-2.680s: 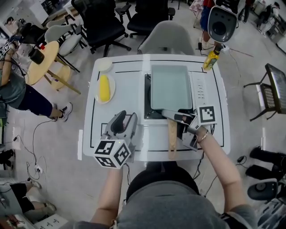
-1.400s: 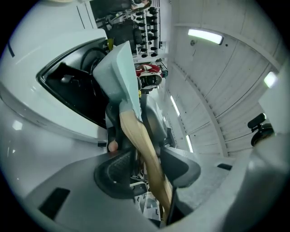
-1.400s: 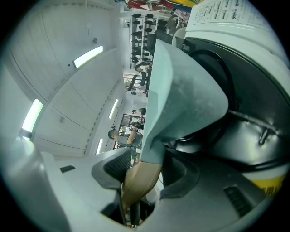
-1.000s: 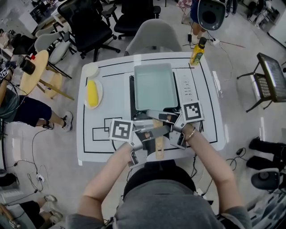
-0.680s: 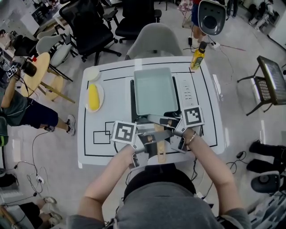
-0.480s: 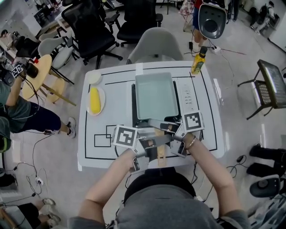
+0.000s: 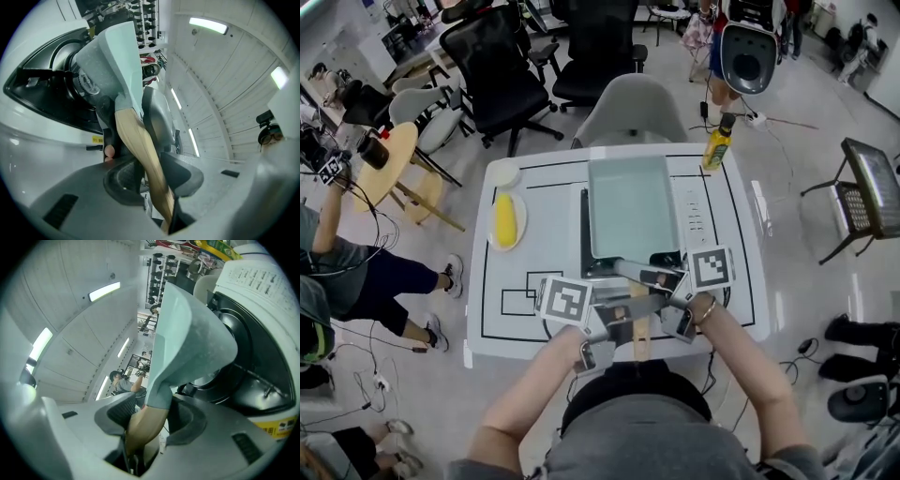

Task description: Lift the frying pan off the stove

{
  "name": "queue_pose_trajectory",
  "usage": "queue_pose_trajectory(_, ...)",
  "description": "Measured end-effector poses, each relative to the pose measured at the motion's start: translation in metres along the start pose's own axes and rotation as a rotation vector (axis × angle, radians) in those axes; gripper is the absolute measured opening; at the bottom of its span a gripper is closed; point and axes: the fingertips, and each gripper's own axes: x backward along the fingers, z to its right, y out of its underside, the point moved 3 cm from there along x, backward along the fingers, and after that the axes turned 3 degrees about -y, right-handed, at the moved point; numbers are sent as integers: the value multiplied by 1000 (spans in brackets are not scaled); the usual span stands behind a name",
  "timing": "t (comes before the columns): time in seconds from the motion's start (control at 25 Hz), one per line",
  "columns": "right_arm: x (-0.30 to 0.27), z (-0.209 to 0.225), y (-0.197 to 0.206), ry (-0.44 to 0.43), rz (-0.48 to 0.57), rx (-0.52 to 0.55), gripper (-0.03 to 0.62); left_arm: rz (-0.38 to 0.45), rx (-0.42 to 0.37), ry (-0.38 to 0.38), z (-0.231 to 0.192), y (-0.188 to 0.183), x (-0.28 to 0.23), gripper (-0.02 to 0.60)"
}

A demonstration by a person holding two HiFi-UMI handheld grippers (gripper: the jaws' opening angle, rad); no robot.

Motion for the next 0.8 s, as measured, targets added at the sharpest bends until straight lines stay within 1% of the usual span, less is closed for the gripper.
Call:
queue_pose_trajectory(0.12,1,-13,-5,-2,8,46,199,0,-73,20,12,-3,0,110)
queue_pose_trajectory(0.32,1,-35,-13,-22,32,109,198,3,-126,-13,25,-6,4,110)
queue_pose_trajectory(0.52,4,-60,-17,-46,45,172,198,5,-224,10,48,-6,3,110)
queue_pose_trajectory(0.64,6,-72,-18,-53,51,205,199,6,-263,23,60,-5,3,110)
queue_pose_trajectory(0.8,7,-86,-20,-57,58,243,199,8,-295,23,72,-4,4,110)
